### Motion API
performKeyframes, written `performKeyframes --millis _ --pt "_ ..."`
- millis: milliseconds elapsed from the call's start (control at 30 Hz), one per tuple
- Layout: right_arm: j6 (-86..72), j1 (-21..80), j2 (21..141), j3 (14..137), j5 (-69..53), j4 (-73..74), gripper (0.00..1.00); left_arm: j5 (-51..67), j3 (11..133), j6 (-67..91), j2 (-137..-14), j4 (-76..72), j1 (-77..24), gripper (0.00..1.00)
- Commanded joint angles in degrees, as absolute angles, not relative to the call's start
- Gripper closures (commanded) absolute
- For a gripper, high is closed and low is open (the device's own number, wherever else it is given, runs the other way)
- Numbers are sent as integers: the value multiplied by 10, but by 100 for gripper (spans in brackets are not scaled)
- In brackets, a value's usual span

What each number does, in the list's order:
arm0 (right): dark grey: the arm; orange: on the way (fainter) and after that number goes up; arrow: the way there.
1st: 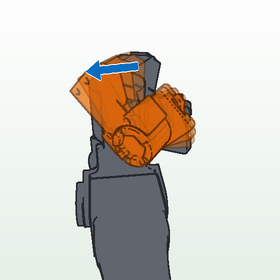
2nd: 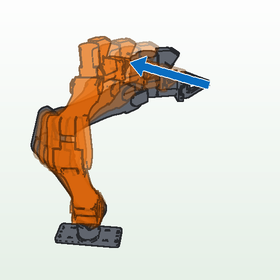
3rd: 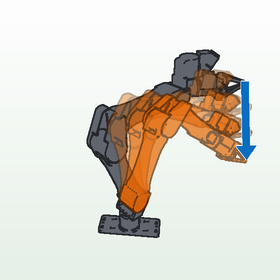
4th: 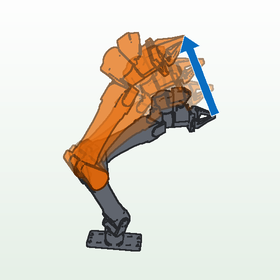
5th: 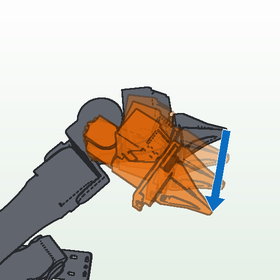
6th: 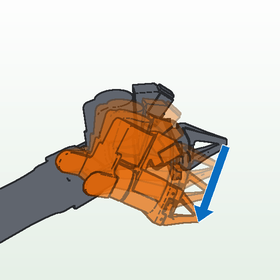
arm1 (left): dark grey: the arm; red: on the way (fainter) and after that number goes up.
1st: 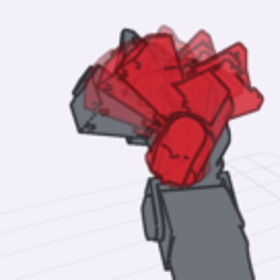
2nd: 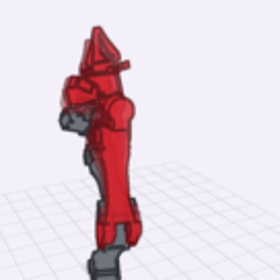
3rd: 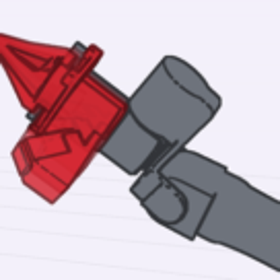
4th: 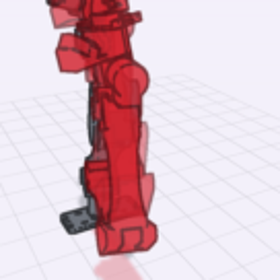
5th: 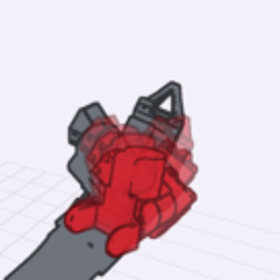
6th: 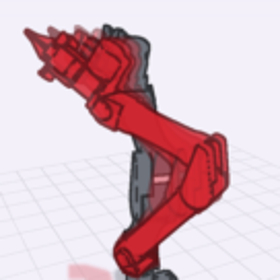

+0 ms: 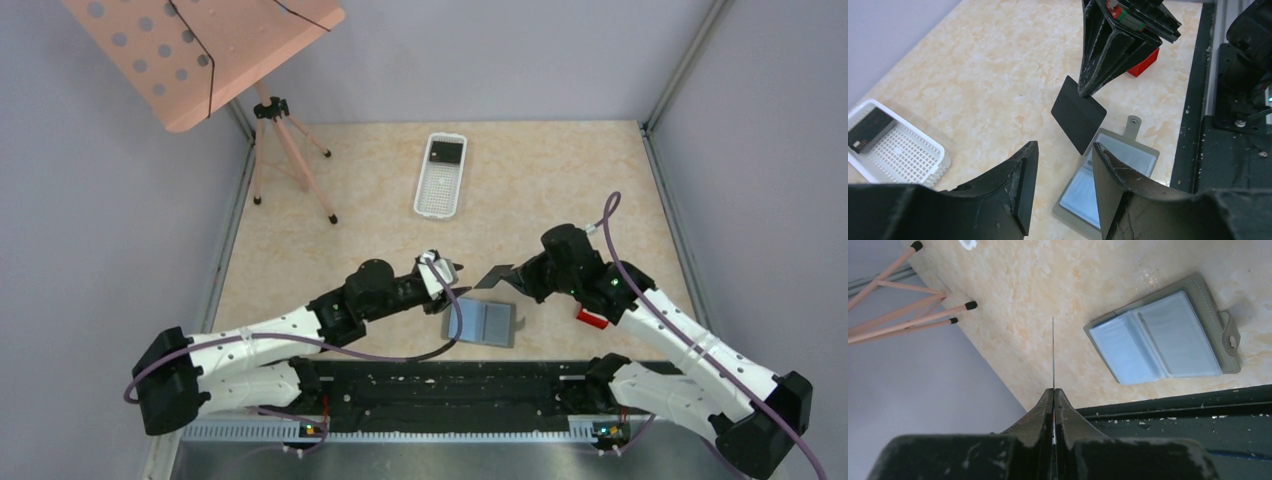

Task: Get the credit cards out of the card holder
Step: Place the credit card in the storage box.

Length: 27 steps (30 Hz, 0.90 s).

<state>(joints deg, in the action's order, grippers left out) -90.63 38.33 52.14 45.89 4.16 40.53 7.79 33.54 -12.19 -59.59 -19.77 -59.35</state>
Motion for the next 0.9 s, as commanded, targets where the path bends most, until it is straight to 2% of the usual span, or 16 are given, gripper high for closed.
performKeyframes --millis 0,200,500,667,867 --pt "-931 376 499 464 28 393 100 34 350 -189 -635 -239 -629 50" --pt "-946 376 482 434 9 359 100 26 363 -194 -695 -259 -647 49" --pt "-952 376 460 390 -10 309 100 -39 364 -173 -722 -286 -649 51" --pt "-965 376 440 358 -24 277 100 -38 354 -162 -727 -290 -649 65" --pt "-954 376 418 337 -13 248 100 -36 335 -146 -716 -300 -649 96"
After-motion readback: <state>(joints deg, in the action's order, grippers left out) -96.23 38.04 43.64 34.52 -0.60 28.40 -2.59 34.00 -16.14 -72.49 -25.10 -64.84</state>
